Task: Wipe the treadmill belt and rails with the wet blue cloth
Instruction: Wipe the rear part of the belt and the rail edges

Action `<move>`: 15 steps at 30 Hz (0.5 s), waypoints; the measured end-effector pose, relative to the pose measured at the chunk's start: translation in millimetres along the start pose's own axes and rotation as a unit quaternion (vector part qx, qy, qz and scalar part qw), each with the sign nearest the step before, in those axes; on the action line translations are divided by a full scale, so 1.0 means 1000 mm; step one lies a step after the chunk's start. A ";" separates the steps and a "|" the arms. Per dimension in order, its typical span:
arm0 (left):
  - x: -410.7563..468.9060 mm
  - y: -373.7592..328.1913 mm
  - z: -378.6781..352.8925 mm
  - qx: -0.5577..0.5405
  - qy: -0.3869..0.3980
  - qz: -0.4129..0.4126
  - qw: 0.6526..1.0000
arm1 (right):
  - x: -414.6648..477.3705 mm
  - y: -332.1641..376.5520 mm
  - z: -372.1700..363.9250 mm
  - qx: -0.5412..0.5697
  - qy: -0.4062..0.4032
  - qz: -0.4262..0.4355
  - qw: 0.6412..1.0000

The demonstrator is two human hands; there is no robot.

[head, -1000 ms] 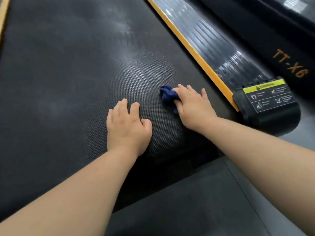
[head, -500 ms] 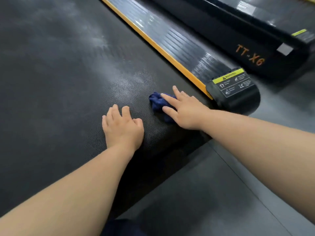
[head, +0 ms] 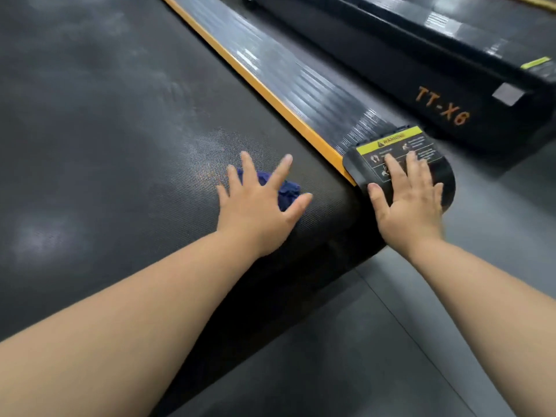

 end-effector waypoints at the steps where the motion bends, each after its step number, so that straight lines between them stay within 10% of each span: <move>1: 0.002 -0.017 -0.010 0.019 0.011 -0.028 0.999 | 0.000 0.000 0.000 0.004 -0.012 0.002 1.000; 15: 0.019 -0.062 -0.021 -0.016 -0.022 -0.102 0.994 | 0.008 0.036 0.017 0.042 -0.179 0.072 0.980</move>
Point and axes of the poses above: each hand's wrist, its own x-axis towards the middle knuckle, its own z-axis out of the back of the hand, y = z × x, the point moved 10 cm from there along x, towards the middle knuckle, and after that the axes turned 10 degrees about z, right-handed, at the moved point
